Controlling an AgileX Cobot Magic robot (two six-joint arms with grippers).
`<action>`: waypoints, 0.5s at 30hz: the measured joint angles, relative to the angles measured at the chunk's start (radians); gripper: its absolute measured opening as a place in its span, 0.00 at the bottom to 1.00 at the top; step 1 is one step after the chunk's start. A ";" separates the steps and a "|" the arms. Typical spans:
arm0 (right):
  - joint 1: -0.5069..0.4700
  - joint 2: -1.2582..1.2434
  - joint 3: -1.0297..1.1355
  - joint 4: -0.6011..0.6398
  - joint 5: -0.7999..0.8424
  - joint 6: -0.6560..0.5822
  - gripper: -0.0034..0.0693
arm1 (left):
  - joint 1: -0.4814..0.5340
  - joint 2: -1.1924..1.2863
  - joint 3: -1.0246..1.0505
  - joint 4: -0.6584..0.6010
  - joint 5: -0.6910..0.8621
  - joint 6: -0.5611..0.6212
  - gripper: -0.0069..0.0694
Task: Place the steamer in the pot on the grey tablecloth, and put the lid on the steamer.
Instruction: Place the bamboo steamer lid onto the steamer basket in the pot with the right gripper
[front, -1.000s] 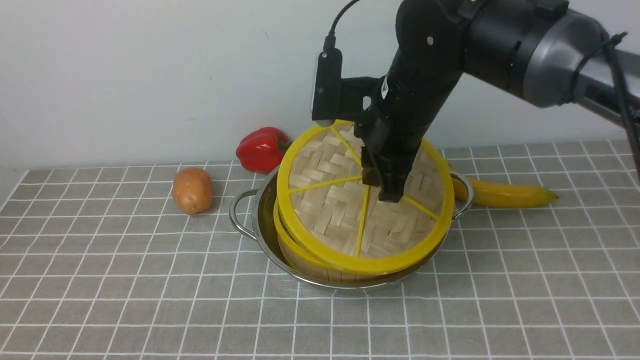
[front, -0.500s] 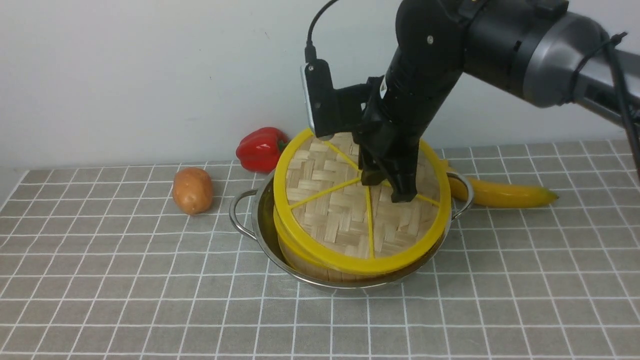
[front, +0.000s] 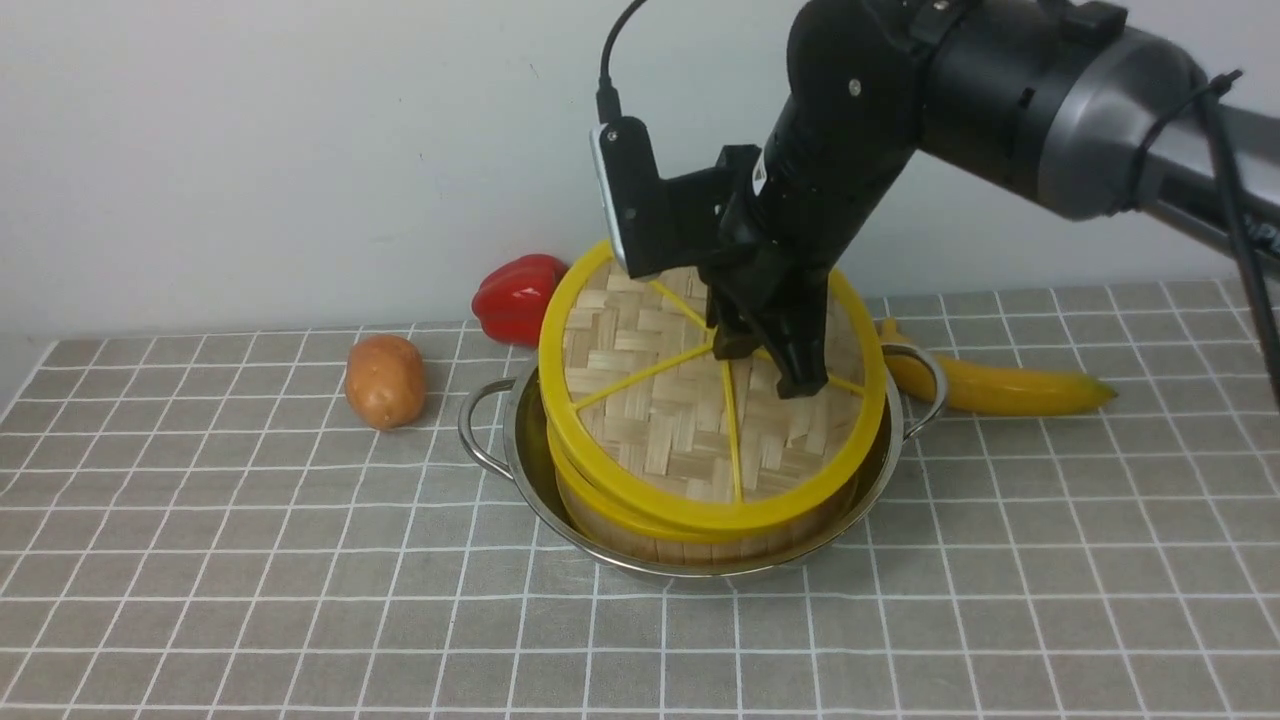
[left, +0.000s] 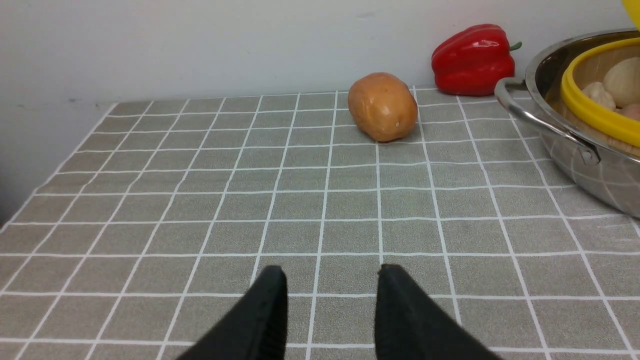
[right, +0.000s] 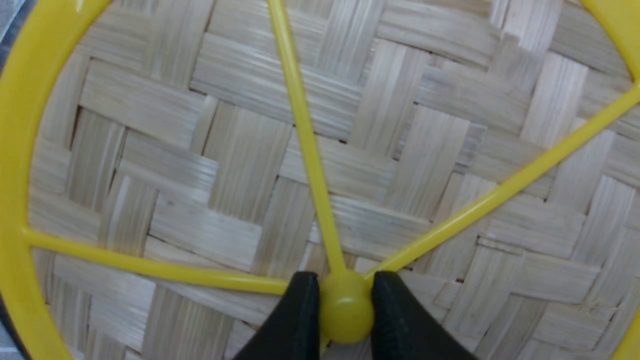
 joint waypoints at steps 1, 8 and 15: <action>0.000 0.002 0.000 0.000 0.000 0.000 0.25 | 0.000 0.000 0.000 0.000 0.000 0.000 0.41; 0.000 0.023 0.000 0.006 -0.043 -0.047 0.25 | 0.000 0.000 0.000 0.000 0.000 0.000 0.41; 0.000 0.035 0.000 0.023 -0.065 -0.088 0.25 | 0.000 0.000 0.000 0.000 0.000 0.000 0.41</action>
